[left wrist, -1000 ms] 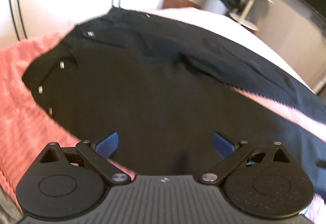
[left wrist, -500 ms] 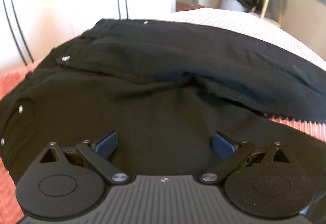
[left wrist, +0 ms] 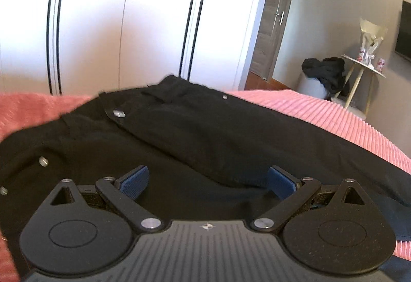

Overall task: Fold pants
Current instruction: 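Grasp the black trouser leg hem with the right gripper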

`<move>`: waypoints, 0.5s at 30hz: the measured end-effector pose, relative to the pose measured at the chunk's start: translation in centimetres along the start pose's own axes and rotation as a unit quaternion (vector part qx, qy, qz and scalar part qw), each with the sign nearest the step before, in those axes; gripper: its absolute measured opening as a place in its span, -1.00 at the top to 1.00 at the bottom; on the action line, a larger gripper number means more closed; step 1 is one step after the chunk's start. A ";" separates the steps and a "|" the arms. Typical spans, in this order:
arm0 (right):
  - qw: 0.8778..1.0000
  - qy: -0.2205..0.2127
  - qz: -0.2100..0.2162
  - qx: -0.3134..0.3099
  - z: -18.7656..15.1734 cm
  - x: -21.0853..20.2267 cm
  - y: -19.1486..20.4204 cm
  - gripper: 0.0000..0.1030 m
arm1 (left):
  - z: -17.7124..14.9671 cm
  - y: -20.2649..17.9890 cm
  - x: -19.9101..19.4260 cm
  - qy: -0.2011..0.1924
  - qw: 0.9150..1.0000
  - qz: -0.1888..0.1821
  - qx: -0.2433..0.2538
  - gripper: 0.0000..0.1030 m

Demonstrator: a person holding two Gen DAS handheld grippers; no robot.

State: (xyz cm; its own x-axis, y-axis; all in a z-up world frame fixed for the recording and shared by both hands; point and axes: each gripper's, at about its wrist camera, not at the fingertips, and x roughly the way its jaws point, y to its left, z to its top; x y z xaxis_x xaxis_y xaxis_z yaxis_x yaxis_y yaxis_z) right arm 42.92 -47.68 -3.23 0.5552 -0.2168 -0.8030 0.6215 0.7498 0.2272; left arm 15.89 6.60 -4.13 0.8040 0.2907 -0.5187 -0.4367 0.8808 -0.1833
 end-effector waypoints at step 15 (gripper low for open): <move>0.989 -0.024 -0.123 0.084 2.4 7.3 0.1 0.37 | -2.1 -1.3 1.5 0.022 0.998 0.036 0.038 -0.92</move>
State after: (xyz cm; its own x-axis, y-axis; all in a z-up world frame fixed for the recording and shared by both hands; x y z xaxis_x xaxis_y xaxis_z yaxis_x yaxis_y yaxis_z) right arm 48.37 -50.72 -7.76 0.3982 -0.4125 -0.8193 0.8217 0.5573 0.1188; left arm 16.81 5.14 -6.48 0.7528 0.3385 -0.5645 -0.4590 0.8847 -0.0815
